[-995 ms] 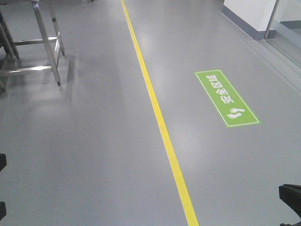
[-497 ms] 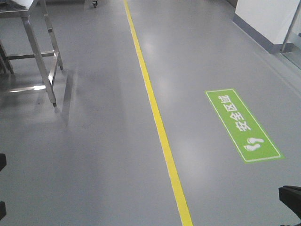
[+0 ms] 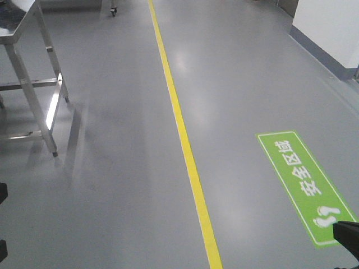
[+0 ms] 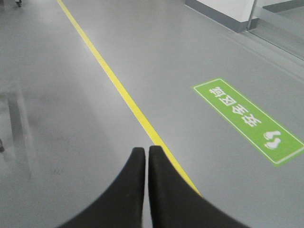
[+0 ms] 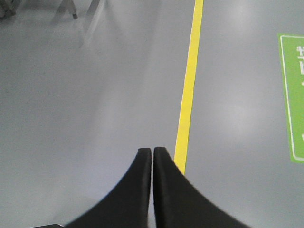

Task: Move and align brake pads A on conveyor
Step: 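Drive the base on toward the steel table with blue bins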

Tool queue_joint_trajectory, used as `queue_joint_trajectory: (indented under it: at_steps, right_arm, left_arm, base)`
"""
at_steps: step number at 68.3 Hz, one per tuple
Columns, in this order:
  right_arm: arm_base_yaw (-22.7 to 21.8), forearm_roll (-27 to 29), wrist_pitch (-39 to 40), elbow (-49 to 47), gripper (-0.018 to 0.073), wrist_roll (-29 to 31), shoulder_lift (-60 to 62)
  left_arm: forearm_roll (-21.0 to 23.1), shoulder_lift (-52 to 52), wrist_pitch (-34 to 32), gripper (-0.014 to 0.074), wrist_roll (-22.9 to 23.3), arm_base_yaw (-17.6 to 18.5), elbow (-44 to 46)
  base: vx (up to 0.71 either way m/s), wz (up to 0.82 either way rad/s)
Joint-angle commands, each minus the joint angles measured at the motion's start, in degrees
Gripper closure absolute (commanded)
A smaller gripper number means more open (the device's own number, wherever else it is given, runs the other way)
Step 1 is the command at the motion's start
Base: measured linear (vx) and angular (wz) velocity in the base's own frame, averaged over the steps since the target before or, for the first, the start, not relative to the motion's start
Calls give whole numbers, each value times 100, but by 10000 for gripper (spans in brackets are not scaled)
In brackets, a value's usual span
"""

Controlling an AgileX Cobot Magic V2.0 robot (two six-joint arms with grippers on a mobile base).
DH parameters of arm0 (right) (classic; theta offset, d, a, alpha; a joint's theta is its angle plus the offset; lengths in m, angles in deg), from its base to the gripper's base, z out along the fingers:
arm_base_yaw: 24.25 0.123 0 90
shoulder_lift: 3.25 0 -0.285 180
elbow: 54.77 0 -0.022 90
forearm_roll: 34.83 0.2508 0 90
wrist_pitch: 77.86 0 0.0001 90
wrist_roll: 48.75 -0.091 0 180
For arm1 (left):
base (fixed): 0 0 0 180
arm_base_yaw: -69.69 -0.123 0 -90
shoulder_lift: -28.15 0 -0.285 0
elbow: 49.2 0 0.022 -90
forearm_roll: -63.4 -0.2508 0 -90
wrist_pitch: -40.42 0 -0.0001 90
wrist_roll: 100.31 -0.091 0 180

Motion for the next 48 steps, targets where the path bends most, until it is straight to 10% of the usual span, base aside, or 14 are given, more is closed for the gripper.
queue_joint_trajectory:
  at_steps: [1,48]
  right_arm:
    - [-7,32,308,-145,568,35,-11]
    - [-7,32,308,-145,568,35,-11]
  left_arm:
    - [-21,-25,-398,603,7,26,149]
    - [-21,-25,-398,603,7,26,149]
  base:
    - [63,1]
    - [66,6]
